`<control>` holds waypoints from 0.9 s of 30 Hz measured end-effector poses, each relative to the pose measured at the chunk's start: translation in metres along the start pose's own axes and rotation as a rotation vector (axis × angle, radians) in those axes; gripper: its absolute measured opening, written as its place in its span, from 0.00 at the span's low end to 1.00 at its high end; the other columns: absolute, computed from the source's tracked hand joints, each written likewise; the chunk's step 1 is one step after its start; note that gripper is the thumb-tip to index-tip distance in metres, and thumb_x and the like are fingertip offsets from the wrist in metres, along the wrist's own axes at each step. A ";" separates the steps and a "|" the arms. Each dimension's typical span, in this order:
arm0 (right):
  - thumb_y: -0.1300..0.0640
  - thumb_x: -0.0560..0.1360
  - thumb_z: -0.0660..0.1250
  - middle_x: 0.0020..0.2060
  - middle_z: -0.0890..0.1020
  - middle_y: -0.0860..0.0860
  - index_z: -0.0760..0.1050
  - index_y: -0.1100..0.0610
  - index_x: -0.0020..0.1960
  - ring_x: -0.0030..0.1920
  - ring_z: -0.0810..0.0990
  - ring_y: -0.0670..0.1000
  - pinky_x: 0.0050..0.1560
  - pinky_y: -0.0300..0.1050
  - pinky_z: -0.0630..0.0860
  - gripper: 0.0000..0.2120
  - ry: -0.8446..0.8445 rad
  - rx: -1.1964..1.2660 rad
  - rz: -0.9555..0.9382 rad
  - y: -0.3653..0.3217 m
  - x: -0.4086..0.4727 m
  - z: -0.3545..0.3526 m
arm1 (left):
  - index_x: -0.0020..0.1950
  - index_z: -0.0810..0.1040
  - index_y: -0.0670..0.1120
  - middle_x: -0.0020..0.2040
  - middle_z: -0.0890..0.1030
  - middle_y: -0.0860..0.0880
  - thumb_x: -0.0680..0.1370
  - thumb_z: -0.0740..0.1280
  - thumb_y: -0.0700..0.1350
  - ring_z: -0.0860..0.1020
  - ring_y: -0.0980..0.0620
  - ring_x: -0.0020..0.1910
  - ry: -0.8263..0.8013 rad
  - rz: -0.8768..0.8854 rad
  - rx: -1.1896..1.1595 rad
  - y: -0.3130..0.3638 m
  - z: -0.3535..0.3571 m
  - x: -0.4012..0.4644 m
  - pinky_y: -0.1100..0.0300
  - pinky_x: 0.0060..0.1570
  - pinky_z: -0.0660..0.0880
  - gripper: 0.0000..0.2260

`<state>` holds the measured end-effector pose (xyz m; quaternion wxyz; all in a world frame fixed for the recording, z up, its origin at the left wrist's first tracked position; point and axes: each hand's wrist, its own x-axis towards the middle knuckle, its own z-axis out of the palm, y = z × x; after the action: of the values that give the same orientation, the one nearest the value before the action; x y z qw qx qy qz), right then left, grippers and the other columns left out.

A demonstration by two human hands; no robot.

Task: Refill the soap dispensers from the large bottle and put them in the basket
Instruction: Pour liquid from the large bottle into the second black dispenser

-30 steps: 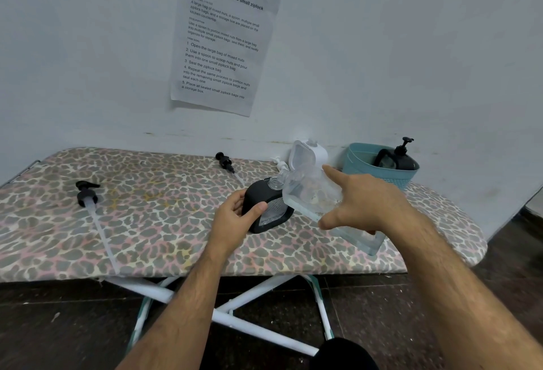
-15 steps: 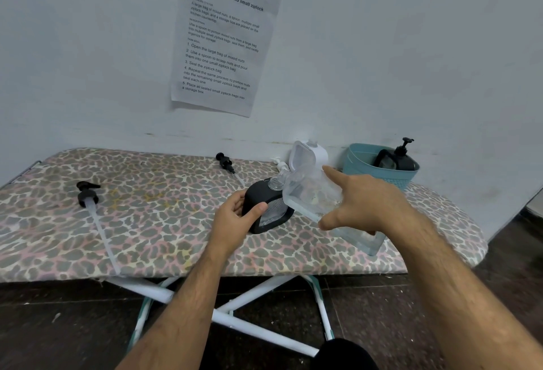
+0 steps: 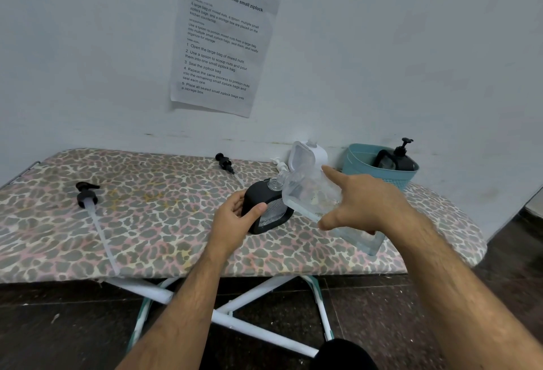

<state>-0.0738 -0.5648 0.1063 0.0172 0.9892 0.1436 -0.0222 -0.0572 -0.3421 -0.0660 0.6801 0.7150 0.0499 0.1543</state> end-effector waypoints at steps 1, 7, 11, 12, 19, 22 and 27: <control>0.34 0.64 0.72 0.31 0.75 0.43 0.49 0.38 0.79 0.30 0.79 0.43 0.42 0.46 0.81 0.51 0.000 0.001 0.001 0.000 0.000 0.000 | 0.64 0.77 0.50 0.61 0.81 0.50 0.73 0.75 0.51 0.79 0.53 0.61 -0.002 0.004 -0.003 0.001 0.000 0.000 0.50 0.64 0.76 0.21; 0.35 0.64 0.73 0.29 0.75 0.43 0.49 0.38 0.79 0.29 0.81 0.45 0.42 0.46 0.81 0.51 -0.008 0.002 0.005 0.000 -0.002 0.000 | 0.63 0.77 0.51 0.60 0.81 0.50 0.73 0.75 0.50 0.79 0.53 0.60 -0.004 0.013 -0.016 0.001 0.000 -0.001 0.55 0.61 0.77 0.19; 0.35 0.64 0.73 0.30 0.74 0.43 0.49 0.38 0.79 0.30 0.81 0.45 0.42 0.46 0.81 0.51 -0.012 0.000 0.002 -0.001 -0.002 -0.001 | 0.64 0.77 0.50 0.60 0.81 0.50 0.73 0.75 0.51 0.80 0.53 0.60 -0.004 0.009 -0.008 -0.001 0.000 0.000 0.55 0.61 0.77 0.21; 0.35 0.64 0.73 0.31 0.74 0.42 0.49 0.38 0.79 0.30 0.81 0.45 0.42 0.46 0.81 0.51 -0.013 0.000 0.002 -0.001 -0.002 -0.001 | 0.64 0.77 0.50 0.60 0.81 0.50 0.73 0.75 0.52 0.79 0.53 0.60 -0.002 0.008 -0.006 -0.002 0.000 0.001 0.54 0.61 0.77 0.21; 0.34 0.64 0.73 0.31 0.76 0.42 0.49 0.38 0.79 0.29 0.81 0.45 0.41 0.46 0.81 0.51 -0.008 0.007 0.000 0.000 -0.001 0.000 | 0.66 0.77 0.48 0.61 0.81 0.50 0.71 0.75 0.54 0.79 0.54 0.60 -0.001 -0.002 0.003 -0.002 -0.001 0.001 0.51 0.63 0.77 0.25; 0.34 0.64 0.73 0.32 0.77 0.42 0.48 0.38 0.79 0.28 0.80 0.44 0.41 0.46 0.81 0.51 -0.010 0.002 0.001 0.000 -0.001 0.000 | 0.66 0.77 0.48 0.61 0.81 0.50 0.69 0.76 0.59 0.79 0.53 0.61 -0.004 0.002 0.005 -0.003 -0.001 0.000 0.50 0.63 0.77 0.29; 0.34 0.64 0.73 0.31 0.78 0.43 0.48 0.38 0.79 0.28 0.81 0.45 0.42 0.46 0.82 0.51 -0.010 0.000 0.001 0.000 -0.001 0.000 | 0.66 0.77 0.48 0.61 0.81 0.50 0.65 0.74 0.61 0.79 0.53 0.60 -0.005 0.006 -0.003 0.000 -0.001 -0.002 0.50 0.63 0.77 0.32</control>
<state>-0.0747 -0.5651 0.1068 0.0180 0.9892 0.1432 -0.0273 -0.0591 -0.3418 -0.0661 0.6809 0.7144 0.0457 0.1546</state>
